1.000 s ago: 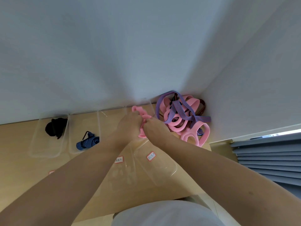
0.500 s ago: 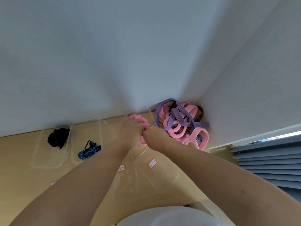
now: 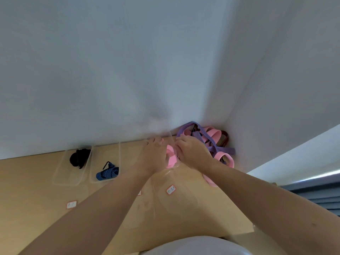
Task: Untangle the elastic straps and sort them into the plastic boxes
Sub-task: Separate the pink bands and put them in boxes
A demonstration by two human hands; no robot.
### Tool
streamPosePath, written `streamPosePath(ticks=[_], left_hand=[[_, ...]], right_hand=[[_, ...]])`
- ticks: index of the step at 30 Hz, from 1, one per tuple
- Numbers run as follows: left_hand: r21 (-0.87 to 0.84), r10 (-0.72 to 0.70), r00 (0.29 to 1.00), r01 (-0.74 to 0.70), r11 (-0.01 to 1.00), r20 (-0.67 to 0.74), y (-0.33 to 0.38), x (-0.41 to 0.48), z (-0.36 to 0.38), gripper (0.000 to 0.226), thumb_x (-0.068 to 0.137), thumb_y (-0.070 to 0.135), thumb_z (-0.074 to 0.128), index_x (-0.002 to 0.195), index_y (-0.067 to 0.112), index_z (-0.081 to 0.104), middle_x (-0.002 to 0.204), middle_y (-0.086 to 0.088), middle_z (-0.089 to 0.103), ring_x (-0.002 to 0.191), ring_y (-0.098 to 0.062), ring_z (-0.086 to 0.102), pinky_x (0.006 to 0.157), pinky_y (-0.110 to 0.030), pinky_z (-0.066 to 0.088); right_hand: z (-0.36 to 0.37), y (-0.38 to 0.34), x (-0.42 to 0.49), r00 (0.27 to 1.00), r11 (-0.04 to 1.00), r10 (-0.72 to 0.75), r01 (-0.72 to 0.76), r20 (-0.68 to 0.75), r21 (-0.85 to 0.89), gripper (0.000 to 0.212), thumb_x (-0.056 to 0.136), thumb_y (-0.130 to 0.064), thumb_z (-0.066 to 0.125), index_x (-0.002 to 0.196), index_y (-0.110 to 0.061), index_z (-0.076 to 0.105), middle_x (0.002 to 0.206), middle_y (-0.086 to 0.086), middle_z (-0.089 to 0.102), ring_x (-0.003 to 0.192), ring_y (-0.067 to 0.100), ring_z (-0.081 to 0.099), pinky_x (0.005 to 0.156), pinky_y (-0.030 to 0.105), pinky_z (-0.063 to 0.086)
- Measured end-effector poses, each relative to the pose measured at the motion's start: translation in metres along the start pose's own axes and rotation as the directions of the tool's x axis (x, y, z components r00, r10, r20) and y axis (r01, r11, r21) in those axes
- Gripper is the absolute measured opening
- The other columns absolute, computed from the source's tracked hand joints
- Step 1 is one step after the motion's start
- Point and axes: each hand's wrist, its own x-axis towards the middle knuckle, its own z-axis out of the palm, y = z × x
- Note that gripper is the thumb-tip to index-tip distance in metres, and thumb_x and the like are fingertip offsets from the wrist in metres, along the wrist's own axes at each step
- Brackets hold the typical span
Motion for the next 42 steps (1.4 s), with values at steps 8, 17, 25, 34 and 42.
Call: streamPosePath(ticks=[8,17,25,34,42], left_hand=[[-0.09,0.016,1.0,-0.015,0.996,0.008,0.061,0.011,-0.012,0.06,0.103,0.042,0.046,0.154,0.012,0.033,0.159,-0.011,0.035,0.145,-0.028,0.036,0.109,-0.044,0.037],[-0.216,0.138,0.986,-0.115,0.97,0.094,0.128,0.016,-0.01,0.049,0.106,0.033,0.046,0.144,0.003,0.041,0.153,-0.012,0.042,0.144,-0.031,0.035,0.109,-0.041,0.037],[-0.363,0.083,0.978,-0.008,0.932,0.192,0.142,0.013,0.017,0.025,0.104,0.016,0.047,0.117,0.0,0.06,0.121,-0.015,0.064,0.109,-0.031,0.06,0.081,-0.034,0.041],[-0.504,0.066,0.966,0.072,0.861,0.251,0.155,0.013,0.046,0.019,0.099,0.007,0.052,0.108,-0.001,0.066,0.111,-0.018,0.067,0.107,-0.035,0.061,0.076,-0.03,0.038],[-0.582,0.077,0.956,0.108,0.806,0.285,0.168,0.02,0.051,0.033,0.097,0.002,0.055,0.129,0.0,0.058,0.103,-0.006,0.061,0.098,-0.023,0.054,0.065,-0.009,0.035]], right_hand=[[-0.044,0.058,-0.033,0.968,0.939,0.248,-0.232,0.034,-0.254,0.025,0.101,-0.023,0.044,0.106,-0.012,0.066,0.109,0.007,0.065,0.1,0.029,0.062,0.079,0.038,0.049],[-0.058,0.092,-0.074,0.826,0.827,0.562,-0.562,0.047,-0.002,0.022,0.099,-0.019,0.045,0.108,-0.01,0.063,0.111,0.007,0.064,0.097,0.031,0.063,0.072,0.032,0.044],[-0.043,0.093,-0.1,0.61,0.59,0.731,-0.79,0.305,0.165,0.025,0.098,-0.023,0.045,0.097,-0.014,0.068,0.094,0.007,0.066,0.08,0.025,0.058,0.067,0.029,0.044],[0.001,0.076,-0.133,0.516,0.401,0.698,-0.856,0.496,0.326,0.027,0.092,-0.033,0.067,0.113,-0.018,0.071,0.095,-0.001,0.061,0.085,0.02,0.056,0.064,0.023,0.041],[0.001,0.078,-0.136,0.531,0.325,0.726,-0.825,0.437,0.463,0.016,0.092,-0.019,0.064,0.105,-0.021,0.073,0.098,-0.009,0.06,0.089,0.018,0.058,0.07,0.025,0.046]])
